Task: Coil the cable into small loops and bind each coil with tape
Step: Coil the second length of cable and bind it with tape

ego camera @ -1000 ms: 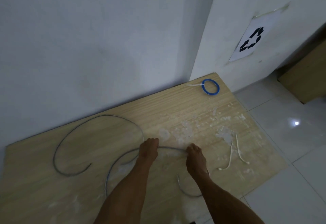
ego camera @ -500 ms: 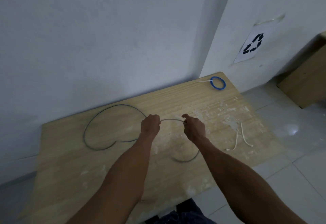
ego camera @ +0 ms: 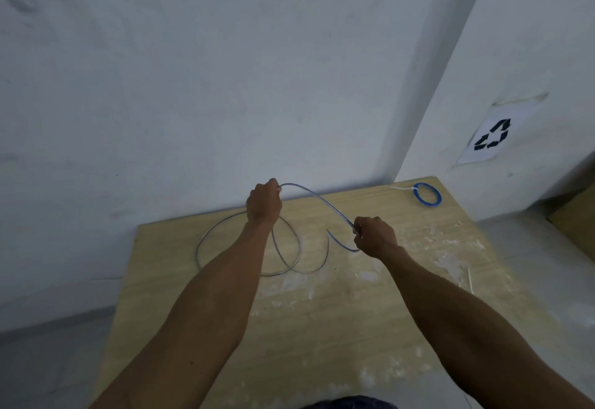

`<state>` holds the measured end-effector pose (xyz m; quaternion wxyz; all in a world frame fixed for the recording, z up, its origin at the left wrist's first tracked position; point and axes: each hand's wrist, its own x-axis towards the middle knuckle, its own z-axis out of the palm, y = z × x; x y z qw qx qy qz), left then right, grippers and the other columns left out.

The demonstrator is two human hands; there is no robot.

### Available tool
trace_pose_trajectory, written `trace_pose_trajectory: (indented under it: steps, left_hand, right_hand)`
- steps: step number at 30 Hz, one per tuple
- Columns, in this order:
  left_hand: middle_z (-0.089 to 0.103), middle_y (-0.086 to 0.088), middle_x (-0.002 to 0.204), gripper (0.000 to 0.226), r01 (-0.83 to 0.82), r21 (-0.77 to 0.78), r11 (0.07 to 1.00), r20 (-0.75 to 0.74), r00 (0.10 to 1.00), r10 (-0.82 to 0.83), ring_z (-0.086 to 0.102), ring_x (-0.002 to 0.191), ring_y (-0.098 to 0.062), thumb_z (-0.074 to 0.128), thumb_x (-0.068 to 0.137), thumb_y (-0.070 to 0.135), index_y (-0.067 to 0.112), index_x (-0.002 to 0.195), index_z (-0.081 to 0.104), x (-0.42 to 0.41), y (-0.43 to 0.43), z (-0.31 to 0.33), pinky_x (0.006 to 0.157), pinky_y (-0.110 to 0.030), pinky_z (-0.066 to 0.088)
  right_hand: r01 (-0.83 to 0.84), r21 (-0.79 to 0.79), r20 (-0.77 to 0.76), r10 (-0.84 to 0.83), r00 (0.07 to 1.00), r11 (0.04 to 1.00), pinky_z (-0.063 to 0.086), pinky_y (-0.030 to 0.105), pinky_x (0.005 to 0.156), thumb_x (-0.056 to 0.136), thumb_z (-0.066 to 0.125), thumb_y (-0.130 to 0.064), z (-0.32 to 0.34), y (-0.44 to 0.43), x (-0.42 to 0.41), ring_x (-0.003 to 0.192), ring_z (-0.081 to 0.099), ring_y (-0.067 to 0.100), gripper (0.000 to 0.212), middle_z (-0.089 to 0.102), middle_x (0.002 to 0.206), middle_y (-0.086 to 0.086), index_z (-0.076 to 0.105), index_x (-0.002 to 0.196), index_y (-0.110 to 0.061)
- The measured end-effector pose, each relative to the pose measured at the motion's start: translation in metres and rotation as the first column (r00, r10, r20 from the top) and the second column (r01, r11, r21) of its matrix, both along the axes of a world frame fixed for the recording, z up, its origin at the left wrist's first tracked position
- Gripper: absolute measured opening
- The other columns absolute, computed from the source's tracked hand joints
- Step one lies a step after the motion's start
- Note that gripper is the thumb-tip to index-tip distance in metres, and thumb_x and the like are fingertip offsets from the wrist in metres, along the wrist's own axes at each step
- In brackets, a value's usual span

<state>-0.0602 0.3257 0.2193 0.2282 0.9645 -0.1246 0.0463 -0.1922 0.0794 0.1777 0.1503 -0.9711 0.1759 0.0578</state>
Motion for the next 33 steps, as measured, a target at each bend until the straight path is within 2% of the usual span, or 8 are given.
trace_pose_trajectory:
  steps: [8, 14, 20, 22, 24, 26, 29, 33]
  left_hand:
    - [0.069, -0.022, 0.098, 0.016, -0.113, -0.070, 0.991, 0.085, 0.989, 0.119, 0.066, 0.092, -0.044, 0.050, 0.104, 0.009, 0.007, 0.112, 0.063, 0.008, 0.009, 0.025, 0.074, -0.046, 0.051]
    - [0.071, -0.020, 0.109, 0.055, -0.164, -0.097, 0.982, 0.105, 0.979, 0.174, 0.064, 0.103, -0.044, 0.044, 0.093, -0.007, 0.022, 0.135, 0.065, 0.014, 0.009, 0.021, 0.083, -0.046, 0.053]
    - [0.070, -0.025, 0.105, 0.038, -0.188, -0.115, 0.976, 0.111, 0.973, 0.200, 0.063, 0.102, -0.047, 0.046, 0.097, -0.002, 0.012, 0.125, 0.068, 0.019, 0.005, 0.031, 0.080, -0.047, 0.052]
    - [0.071, -0.024, 0.104, 0.027, -0.166, -0.172, 0.971, 0.069, 0.981, 0.180, 0.064, 0.100, -0.045, 0.051, 0.099, 0.005, 0.008, 0.115, 0.072, 0.020, 0.005, 0.028, 0.081, -0.047, 0.055]
    - [0.073, -0.023, 0.096, 0.020, -0.160, -0.244, 0.957, 0.001, 0.986, 0.165, 0.067, 0.095, -0.043, 0.057, 0.093, 0.004, 0.004, 0.102, 0.075, 0.019, 0.002, 0.023, 0.080, -0.046, 0.058]
    - [0.075, -0.019, 0.086, 0.013, -0.191, -0.347, 0.918, -0.099, 0.981, 0.167, 0.071, 0.088, -0.038, 0.063, 0.085, 0.003, 0.004, 0.092, 0.074, 0.017, -0.002, 0.018, 0.079, -0.043, 0.060]
    - [0.077, -0.011, 0.079, 0.025, -0.271, -0.551, 0.789, -0.356, 0.932, 0.072, 0.076, 0.074, -0.026, 0.071, 0.079, 0.003, 0.012, 0.103, 0.067, 0.008, -0.014, 0.022, 0.075, -0.038, 0.063]
    - [0.078, -0.011, 0.091, 0.026, -0.366, -0.772, 0.519, -0.497, 0.857, -0.135, 0.072, 0.072, -0.019, 0.069, 0.092, 0.004, 0.009, 0.117, 0.069, -0.006, -0.036, 0.038, 0.066, -0.028, 0.055]
  right_hand:
    - [0.020, 0.025, 0.034, -0.021, 0.999, 0.999, 0.048, 0.033, 0.067, 0.084, 0.064, -0.014, 0.026, -0.031, 0.015, 0.087, 0.063, 0.029, 0.020, 0.065, 0.101, 0.008, 0.064, 0.102, -0.023]
    - [-0.055, -0.043, -0.029, 0.054, 0.998, 0.998, 0.050, 0.032, 0.073, 0.080, 0.066, -0.018, 0.029, -0.048, 0.016, 0.095, 0.063, 0.027, 0.021, 0.066, 0.105, 0.005, 0.068, 0.100, -0.022]
    - [0.011, 0.130, 0.078, -0.021, 0.997, 0.991, 0.054, 0.035, 0.076, 0.085, 0.068, -0.016, 0.014, -0.058, 0.021, 0.095, 0.066, 0.029, 0.004, 0.073, 0.097, 0.011, 0.070, 0.089, -0.015]
    - [0.077, 0.415, 0.186, -0.167, 0.968, 0.906, 0.061, 0.041, 0.078, 0.085, 0.069, -0.007, 0.023, -0.057, 0.030, 0.080, 0.074, 0.029, 0.004, 0.076, 0.083, 0.016, 0.071, 0.083, -0.005]
    - [0.091, 0.699, 0.215, -0.330, 0.919, 0.709, 0.064, 0.048, 0.075, 0.085, 0.071, 0.003, 0.040, -0.053, 0.041, 0.073, 0.075, 0.034, 0.004, 0.074, 0.079, 0.023, 0.070, 0.083, 0.005]
    - [0.056, 0.876, 0.186, -0.443, 0.877, 0.480, 0.065, 0.041, 0.071, 0.087, 0.072, 0.008, 0.061, -0.046, 0.053, 0.071, 0.073, 0.036, 0.007, 0.069, 0.082, 0.028, 0.066, 0.089, 0.012]
    - [0.005, 0.964, 0.141, -0.532, 0.835, 0.264, 0.064, 0.032, 0.075, 0.088, 0.071, 0.008, 0.086, -0.036, 0.068, 0.076, 0.075, 0.039, 0.011, 0.067, 0.082, 0.026, 0.065, 0.095, 0.012]
    - [-0.046, 0.985, 0.135, -0.588, 0.798, 0.165, 0.062, 0.032, 0.085, 0.088, 0.074, 0.001, 0.099, -0.023, 0.077, 0.083, 0.076, 0.039, 0.019, 0.072, 0.083, 0.023, 0.065, 0.100, 0.013]
